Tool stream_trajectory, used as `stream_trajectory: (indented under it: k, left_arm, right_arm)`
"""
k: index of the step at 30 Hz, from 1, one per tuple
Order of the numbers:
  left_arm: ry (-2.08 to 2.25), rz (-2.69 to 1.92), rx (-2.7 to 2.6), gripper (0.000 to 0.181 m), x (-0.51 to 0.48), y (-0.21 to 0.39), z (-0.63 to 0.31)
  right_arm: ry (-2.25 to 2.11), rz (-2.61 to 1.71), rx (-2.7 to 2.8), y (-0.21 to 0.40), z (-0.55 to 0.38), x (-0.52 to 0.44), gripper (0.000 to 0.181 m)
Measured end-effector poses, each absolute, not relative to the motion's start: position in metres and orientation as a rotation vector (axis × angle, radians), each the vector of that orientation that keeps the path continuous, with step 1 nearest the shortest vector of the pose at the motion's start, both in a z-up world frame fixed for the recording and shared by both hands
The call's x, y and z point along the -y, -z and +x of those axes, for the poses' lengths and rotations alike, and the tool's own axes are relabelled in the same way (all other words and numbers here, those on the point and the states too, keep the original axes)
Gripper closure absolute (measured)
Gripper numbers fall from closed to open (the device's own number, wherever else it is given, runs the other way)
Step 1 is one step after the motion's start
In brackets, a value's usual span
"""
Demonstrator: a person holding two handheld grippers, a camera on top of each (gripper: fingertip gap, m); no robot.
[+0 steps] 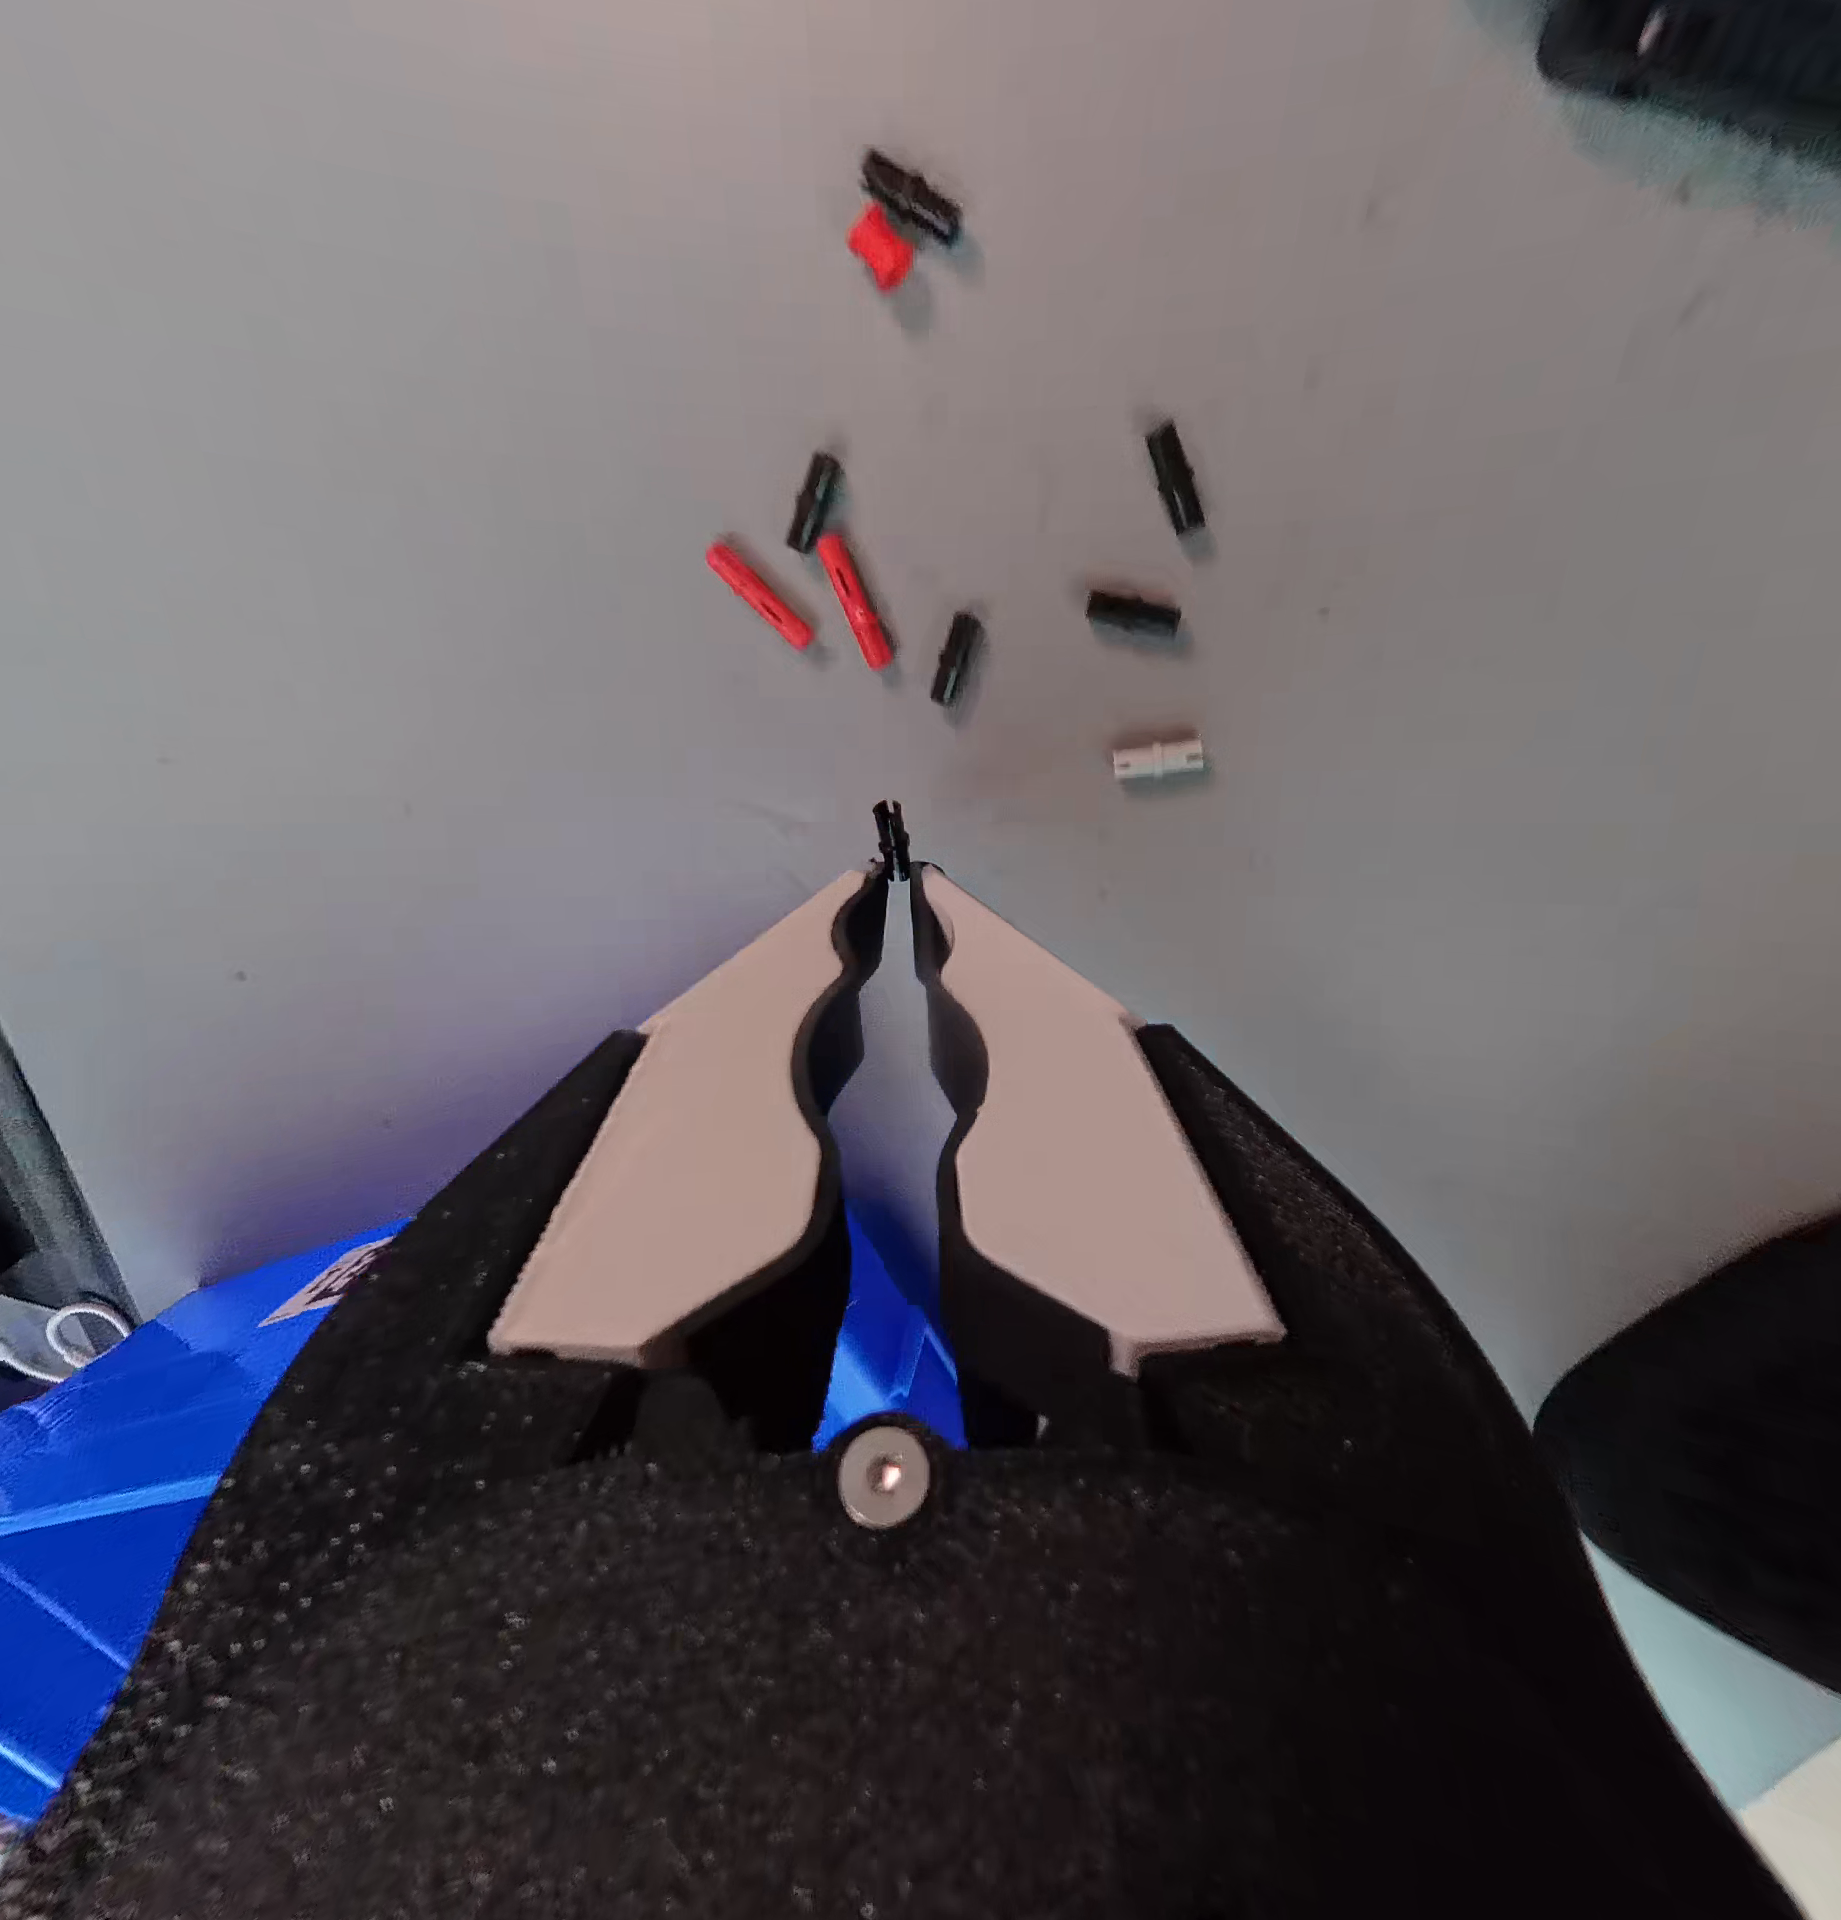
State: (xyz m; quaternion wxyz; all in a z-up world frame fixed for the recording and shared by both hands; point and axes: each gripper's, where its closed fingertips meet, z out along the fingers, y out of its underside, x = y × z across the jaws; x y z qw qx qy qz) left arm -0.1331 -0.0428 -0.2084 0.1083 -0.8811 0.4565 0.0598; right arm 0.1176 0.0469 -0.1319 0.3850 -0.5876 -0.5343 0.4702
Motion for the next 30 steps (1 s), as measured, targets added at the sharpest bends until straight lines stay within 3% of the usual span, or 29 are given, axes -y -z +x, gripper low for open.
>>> stream_trajectory:
  k: [1,9,14,20,30]
  left_arm:
    - [-0.207,-2.579,-1.308,0.177,0.034,0.208,-0.130]
    - [-0.293,-2.581,-1.270,0.175,0.009,0.223,-0.117]
    - [-0.128,-2.531,-1.091,0.157,0.018,0.200,-0.110]
    - [0.338,-2.543,-0.867,0.160,0.075,0.207,-0.091]
    - [0.318,-2.455,-0.742,0.175,0.056,0.225,-0.085]
  right_arm:
    - [-1.198,-1.498,1.361,0.132,0.117,-0.047,0.166]
    - [-1.190,-1.496,1.370,0.134,0.117,-0.043,0.166]
    - [-1.197,-1.497,1.360,0.134,0.120,-0.044,0.166]
    - [-1.221,-1.493,1.364,0.136,0.120,-0.043,0.166]
    - [-1.211,-1.512,1.383,0.143,0.115,-0.041,0.166]
